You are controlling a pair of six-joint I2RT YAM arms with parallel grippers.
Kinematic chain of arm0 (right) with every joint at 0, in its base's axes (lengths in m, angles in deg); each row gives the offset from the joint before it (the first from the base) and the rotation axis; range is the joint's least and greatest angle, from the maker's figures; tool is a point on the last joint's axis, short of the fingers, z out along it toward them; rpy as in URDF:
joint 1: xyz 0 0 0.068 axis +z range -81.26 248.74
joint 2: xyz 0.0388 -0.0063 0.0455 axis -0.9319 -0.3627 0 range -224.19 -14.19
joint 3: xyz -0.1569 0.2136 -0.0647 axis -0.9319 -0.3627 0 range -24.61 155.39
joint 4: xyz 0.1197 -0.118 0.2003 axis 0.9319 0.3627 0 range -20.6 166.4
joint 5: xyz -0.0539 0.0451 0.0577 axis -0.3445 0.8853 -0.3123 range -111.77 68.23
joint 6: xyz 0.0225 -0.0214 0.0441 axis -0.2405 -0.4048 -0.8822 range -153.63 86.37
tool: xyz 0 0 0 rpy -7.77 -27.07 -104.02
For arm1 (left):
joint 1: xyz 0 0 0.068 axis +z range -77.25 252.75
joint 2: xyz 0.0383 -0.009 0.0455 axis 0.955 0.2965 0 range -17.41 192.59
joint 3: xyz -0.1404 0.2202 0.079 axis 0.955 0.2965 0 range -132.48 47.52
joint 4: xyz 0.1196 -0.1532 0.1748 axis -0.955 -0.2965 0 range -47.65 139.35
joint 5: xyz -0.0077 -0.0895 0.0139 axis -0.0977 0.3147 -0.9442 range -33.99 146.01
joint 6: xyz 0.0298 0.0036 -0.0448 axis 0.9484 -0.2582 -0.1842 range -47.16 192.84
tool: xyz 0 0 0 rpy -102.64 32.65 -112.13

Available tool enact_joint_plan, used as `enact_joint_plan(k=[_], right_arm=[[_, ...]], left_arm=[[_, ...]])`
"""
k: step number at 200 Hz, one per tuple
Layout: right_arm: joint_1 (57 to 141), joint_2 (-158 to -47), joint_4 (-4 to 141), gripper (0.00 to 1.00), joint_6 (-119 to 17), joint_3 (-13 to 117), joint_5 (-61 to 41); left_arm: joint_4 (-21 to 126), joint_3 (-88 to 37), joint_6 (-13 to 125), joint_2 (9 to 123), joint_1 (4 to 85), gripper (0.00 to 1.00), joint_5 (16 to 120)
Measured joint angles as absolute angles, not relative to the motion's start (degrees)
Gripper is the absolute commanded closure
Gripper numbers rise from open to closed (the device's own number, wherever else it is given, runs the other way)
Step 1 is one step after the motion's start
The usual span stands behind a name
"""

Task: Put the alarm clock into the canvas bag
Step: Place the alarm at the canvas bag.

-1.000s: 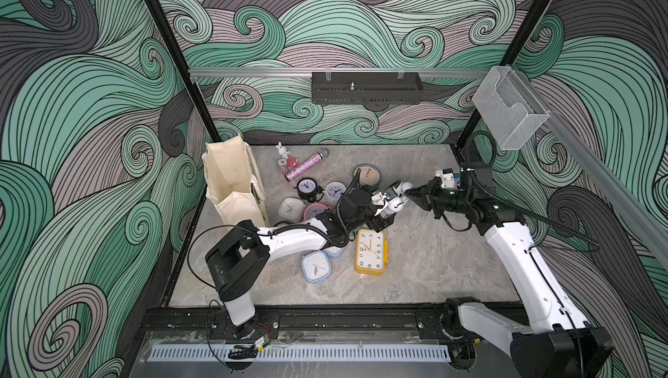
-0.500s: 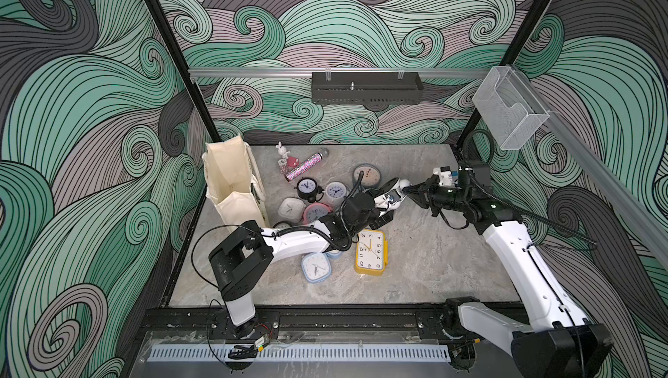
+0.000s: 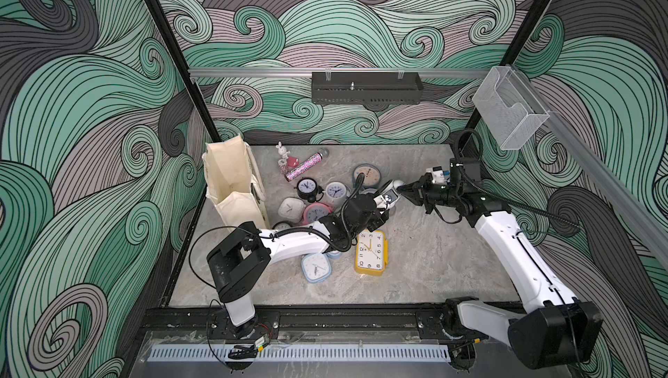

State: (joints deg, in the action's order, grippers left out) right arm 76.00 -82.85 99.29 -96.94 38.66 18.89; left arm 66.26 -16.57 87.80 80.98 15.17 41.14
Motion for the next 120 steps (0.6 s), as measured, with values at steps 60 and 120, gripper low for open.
enact_joint_plan(k=[60,120], right_arm=[[76.0,-85.2,94.6,0.18,-93.7,41.4,19.3],[76.0,-82.1,97.5,0.00,-84.8,45.9,13.9]], left_arm=[[55.4,-17.4,81.1,75.7,15.1,0.67,37.0],[32.6,-29.5,70.3,66.5,17.7,0.70,32.1]])
